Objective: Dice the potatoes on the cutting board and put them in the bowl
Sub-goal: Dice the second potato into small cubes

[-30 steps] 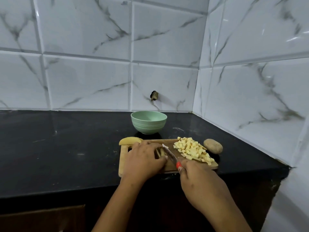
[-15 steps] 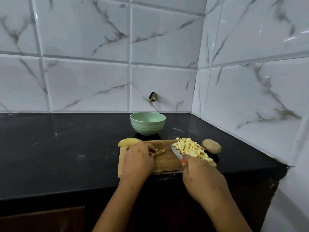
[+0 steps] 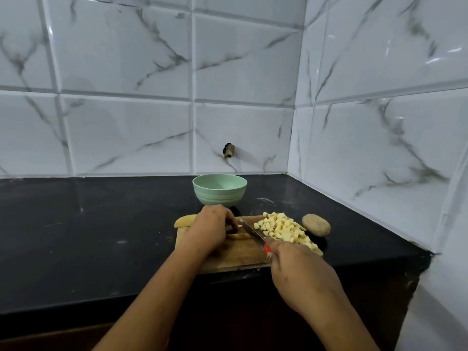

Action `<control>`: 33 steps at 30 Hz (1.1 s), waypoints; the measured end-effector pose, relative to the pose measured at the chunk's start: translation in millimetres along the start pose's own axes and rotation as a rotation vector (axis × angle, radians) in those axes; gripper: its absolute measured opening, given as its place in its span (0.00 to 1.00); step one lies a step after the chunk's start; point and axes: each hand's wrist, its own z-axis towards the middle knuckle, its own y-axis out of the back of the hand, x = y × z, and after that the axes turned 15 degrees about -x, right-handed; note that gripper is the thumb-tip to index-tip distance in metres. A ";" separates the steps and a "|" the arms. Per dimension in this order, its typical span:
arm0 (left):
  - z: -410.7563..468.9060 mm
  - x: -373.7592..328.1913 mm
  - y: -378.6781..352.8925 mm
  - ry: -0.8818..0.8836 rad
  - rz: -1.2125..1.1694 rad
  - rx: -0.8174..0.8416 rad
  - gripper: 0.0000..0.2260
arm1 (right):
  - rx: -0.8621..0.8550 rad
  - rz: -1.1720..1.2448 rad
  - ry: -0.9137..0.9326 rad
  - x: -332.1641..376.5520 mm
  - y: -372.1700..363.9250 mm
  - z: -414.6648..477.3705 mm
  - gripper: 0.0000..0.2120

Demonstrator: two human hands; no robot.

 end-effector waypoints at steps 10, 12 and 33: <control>-13.7 -1.9 0.0 -0.059 -0.020 -0.002 0.11 | -0.085 0.029 -0.006 -9.9 2.1 -8.7 0.20; -23.9 -0.1 -2.2 -0.059 0.006 -0.029 0.09 | -0.060 -0.004 0.009 -10.7 3.8 -8.3 0.21; -32.2 -4.1 -14.2 0.009 -0.077 -0.155 0.06 | -0.037 -0.119 0.086 -9.1 -14.5 -7.1 0.28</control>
